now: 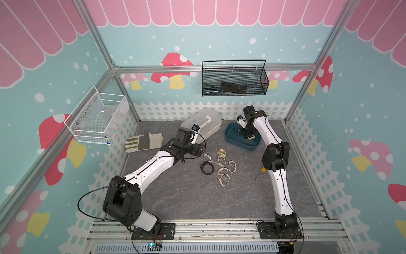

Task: Put the watch into the storage box
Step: Place the watch in the storage box.

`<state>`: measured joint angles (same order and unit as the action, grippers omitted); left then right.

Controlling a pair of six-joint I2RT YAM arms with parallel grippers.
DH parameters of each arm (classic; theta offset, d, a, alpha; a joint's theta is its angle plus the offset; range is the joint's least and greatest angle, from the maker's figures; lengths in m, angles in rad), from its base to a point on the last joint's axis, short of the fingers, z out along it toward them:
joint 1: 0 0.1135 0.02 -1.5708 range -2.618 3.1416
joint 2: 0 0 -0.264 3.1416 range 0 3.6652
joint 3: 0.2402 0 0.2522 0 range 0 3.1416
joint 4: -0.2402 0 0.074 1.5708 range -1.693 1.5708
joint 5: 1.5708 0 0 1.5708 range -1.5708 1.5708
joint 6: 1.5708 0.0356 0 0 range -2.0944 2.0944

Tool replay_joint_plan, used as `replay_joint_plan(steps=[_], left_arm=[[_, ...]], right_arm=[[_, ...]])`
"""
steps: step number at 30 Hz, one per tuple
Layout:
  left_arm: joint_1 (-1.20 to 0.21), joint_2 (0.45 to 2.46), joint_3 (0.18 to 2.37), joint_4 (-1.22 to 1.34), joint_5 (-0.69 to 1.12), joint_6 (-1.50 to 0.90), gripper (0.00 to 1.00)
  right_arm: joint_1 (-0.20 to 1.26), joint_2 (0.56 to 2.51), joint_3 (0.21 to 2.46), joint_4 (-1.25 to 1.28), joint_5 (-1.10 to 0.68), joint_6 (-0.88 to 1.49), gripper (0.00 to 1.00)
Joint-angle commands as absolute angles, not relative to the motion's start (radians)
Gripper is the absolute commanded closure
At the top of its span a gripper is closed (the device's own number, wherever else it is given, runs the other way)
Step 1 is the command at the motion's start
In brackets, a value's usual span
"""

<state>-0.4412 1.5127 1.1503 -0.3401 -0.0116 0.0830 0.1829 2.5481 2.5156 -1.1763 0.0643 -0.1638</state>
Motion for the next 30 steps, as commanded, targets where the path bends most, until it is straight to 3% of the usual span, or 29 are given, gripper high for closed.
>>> replay_joint_plan(steps=[1,16,25,30], left_arm=[[-0.452,1.488,1.148,-0.344,-0.03,0.092,0.01],[-0.461,1.5,1.152,-0.344,-0.033,0.094,0.01],[-0.462,1.509,1.154,-0.344,-0.024,0.089,0.01],[-0.465,1.522,1.16,-0.344,-0.016,0.081,0.01]], right_arm=[[0.176,2.576,2.527,-1.143,0.08,-0.156,1.0],[0.155,2.651,2.527,-1.086,0.079,-0.144,0.99],[0.145,2.651,2.529,-1.083,0.072,-0.15,0.69],[0.145,2.625,2.529,-1.083,0.064,-0.151,0.62]])
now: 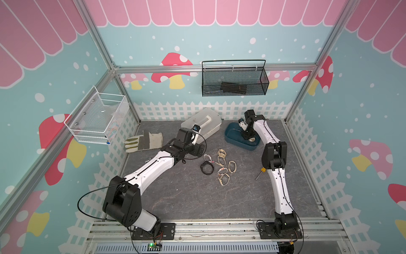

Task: Put the watch into the storage box
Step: Place the watch in the storage box, then pick up the watch at the center of the board.

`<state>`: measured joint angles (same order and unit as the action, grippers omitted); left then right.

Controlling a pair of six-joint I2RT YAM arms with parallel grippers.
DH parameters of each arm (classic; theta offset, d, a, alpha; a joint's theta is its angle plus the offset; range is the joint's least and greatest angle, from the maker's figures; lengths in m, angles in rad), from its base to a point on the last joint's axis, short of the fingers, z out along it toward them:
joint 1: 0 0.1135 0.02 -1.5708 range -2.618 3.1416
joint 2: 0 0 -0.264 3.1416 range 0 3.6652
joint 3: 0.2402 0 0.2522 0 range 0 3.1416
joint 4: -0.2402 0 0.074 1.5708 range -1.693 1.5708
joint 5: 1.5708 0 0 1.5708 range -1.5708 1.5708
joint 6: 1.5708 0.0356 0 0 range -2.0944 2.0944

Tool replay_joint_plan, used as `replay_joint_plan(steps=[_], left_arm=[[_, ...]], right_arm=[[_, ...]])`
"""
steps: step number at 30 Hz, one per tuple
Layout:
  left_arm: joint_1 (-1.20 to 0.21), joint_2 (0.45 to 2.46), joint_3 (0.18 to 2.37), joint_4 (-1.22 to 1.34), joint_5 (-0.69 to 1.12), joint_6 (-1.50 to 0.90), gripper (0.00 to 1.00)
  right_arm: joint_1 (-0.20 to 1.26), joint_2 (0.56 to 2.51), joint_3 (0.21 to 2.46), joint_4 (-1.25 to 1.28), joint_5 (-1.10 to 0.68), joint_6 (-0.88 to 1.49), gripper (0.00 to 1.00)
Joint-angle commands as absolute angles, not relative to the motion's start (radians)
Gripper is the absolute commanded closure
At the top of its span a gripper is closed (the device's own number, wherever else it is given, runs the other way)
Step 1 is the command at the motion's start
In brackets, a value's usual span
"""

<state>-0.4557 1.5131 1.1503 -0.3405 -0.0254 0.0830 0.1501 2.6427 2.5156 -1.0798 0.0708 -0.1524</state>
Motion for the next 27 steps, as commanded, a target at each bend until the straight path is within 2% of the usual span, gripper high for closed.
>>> replay_joint_plan(steps=[1,14,22,27], left_arm=[[-0.465,1.522,1.16,-0.344,-0.016,0.08,0.01],[-0.464,1.522,1.172,-0.346,0.001,0.058,0.01],[-0.465,1.542,1.172,-0.383,-0.024,0.049,0.02],[-0.491,1.595,1.146,-0.418,-0.049,0.047,0.03]], right_arm=[[0.146,2.614,2.529,-1.083,0.067,-0.15,0.62],[0.173,2.394,2.417,-1.043,0.113,-0.147,0.52],[0.261,2.165,2.185,-0.948,0.16,-0.148,0.52],[0.309,1.986,1.95,-0.83,0.129,-0.127,0.51]])
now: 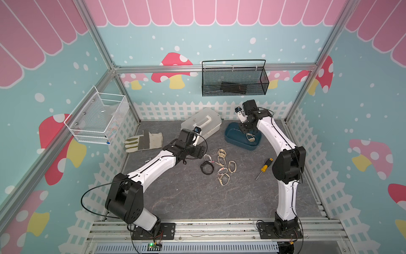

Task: Put the watch into the storage box
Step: Pick up the watch at the center of the board.

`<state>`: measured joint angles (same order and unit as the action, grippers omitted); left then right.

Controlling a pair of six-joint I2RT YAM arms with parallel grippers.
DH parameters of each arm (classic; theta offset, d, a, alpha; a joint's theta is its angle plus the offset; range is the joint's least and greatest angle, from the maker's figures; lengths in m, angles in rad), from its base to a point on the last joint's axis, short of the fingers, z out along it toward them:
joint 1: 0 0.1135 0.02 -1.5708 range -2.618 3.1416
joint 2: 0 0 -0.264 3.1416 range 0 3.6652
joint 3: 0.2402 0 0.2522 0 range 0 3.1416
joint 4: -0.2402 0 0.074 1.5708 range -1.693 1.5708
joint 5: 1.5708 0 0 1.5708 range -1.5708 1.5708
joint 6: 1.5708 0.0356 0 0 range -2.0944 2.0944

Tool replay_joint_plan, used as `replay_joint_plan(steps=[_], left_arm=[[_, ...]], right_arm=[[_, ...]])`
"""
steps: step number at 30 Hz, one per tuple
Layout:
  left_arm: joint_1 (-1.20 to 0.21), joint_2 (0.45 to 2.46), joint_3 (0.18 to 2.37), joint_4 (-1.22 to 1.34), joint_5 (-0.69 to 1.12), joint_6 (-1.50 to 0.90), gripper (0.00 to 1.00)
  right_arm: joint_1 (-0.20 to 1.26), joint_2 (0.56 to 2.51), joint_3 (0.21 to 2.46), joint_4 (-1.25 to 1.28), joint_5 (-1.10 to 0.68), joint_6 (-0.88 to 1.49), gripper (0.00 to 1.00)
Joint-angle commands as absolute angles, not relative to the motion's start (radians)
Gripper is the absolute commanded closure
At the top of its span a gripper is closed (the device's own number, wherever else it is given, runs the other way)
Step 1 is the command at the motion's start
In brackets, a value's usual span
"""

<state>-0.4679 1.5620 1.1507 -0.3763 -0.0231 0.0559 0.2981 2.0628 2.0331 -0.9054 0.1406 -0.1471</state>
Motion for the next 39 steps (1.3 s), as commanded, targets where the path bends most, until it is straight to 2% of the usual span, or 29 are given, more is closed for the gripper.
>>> replay_joint_plan(steps=[1,4,9,13,20,27,34,39], left_arm=[[-0.502,1.605,1.143,-0.421,-0.075,0.061,0.03],[-0.516,1.645,1.152,-0.453,-0.125,0.095,0.02],[-0.541,1.721,1.201,-0.518,-0.131,0.133,0.03],[-0.556,1.774,1.231,-0.561,-0.115,0.149,0.1],[-0.558,1.786,1.238,-0.578,-0.078,0.149,0.16],[-0.561,1.773,1.25,-0.611,0.044,0.15,0.24],[-0.561,1.777,1.265,-0.63,0.066,0.147,0.26],[-0.563,1.819,1.287,-0.654,0.065,0.15,0.36]], right_arm=[[0.317,1.947,1.901,-0.801,0.109,-0.117,0.51],[0.339,1.848,1.772,-0.732,0.056,-0.103,0.51],[0.381,1.787,1.663,-0.698,0.005,-0.09,0.51],[0.395,1.771,1.617,-0.692,0.014,-0.083,0.51],[0.396,1.771,1.594,-0.689,0.025,-0.083,0.5],[0.397,1.78,1.585,-0.687,0.025,-0.079,0.5],[0.397,1.778,1.573,-0.685,0.034,-0.082,0.5],[0.397,1.758,1.555,-0.678,0.025,-0.079,0.5]])
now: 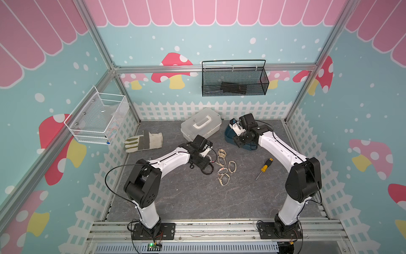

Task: Put the watch into the storage box
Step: Pick up the watch at the center of the board.

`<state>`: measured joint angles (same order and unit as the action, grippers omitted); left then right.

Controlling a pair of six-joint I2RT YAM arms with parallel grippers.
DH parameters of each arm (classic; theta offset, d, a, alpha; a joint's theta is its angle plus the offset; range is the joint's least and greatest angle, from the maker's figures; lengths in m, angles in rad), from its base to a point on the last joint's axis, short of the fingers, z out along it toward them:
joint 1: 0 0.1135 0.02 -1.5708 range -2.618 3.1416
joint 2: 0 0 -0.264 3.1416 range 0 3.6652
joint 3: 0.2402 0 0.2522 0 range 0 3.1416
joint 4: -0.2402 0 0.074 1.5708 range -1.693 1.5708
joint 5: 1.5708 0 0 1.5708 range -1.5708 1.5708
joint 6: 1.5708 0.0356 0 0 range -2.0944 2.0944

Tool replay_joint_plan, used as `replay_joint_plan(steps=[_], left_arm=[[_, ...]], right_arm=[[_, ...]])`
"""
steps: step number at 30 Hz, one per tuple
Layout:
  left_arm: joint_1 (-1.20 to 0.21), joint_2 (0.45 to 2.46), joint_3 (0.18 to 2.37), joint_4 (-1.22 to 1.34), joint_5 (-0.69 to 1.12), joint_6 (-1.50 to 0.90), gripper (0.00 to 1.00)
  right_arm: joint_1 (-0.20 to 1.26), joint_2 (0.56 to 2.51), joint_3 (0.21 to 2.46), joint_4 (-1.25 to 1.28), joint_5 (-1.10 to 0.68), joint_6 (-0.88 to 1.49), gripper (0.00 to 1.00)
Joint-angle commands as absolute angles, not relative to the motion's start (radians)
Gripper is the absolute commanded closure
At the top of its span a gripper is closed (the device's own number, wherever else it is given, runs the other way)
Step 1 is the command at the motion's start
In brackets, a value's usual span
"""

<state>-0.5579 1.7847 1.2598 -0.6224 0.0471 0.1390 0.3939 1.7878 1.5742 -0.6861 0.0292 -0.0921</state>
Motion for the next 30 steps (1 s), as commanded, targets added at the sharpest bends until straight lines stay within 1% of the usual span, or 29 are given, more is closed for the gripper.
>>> replay_joint_plan(steps=[1,5,7,10,11,13,14,16,19,20,23,26,28,30], left_arm=[[-0.563,1.826,1.288,-0.656,0.064,0.15,0.36],[-0.567,1.853,1.301,-0.663,0.061,0.153,0.43],[-0.569,1.864,1.305,-0.664,0.061,0.154,0.44],[-0.57,1.879,1.314,-0.664,0.057,0.154,0.57],[-0.571,1.883,1.317,-0.666,0.057,0.154,0.63],[-0.572,1.887,1.321,-0.668,0.056,0.155,0.72],[-0.573,1.887,1.322,-0.669,0.057,0.153,0.75],[-0.575,1.886,1.324,-0.671,0.056,0.153,0.76],[-0.576,1.877,1.328,-0.68,0.053,0.155,0.89],[-0.576,1.871,1.331,-0.687,0.051,0.155,0.91],[-0.577,1.826,1.336,-0.696,0.065,0.153,0.91],[-0.577,1.736,1.338,-0.674,0.138,0.153,0.91],[-0.577,1.674,1.333,-0.618,0.177,0.147,0.91],[-0.577,1.631,1.316,-0.49,0.193,0.117,0.91]], right_arm=[[0.399,1.749,1.549,-0.674,0.018,-0.082,0.5],[0.408,1.7,1.5,-0.63,-0.015,-0.107,0.5],[0.41,1.687,1.489,-0.624,-0.022,-0.11,0.5],[0.411,1.677,1.483,-0.626,-0.023,-0.114,0.49],[0.411,1.674,1.48,-0.626,-0.024,-0.116,0.49],[0.412,1.666,1.476,-0.626,-0.026,-0.118,0.49],[0.413,1.664,1.473,-0.626,-0.026,-0.12,0.49],[0.413,1.66,1.472,-0.626,-0.022,-0.121,0.49],[0.413,1.652,1.467,-0.622,-0.021,-0.123,0.49],[0.413,1.648,1.465,-0.623,-0.021,-0.124,0.49],[0.413,1.626,1.448,-0.599,-0.024,-0.123,0.49],[0.411,1.579,1.397,-0.53,-0.03,-0.112,0.48],[0.411,1.523,1.336,-0.446,-0.013,-0.1,0.48],[0.411,1.458,1.257,-0.349,0.03,-0.086,0.47]])
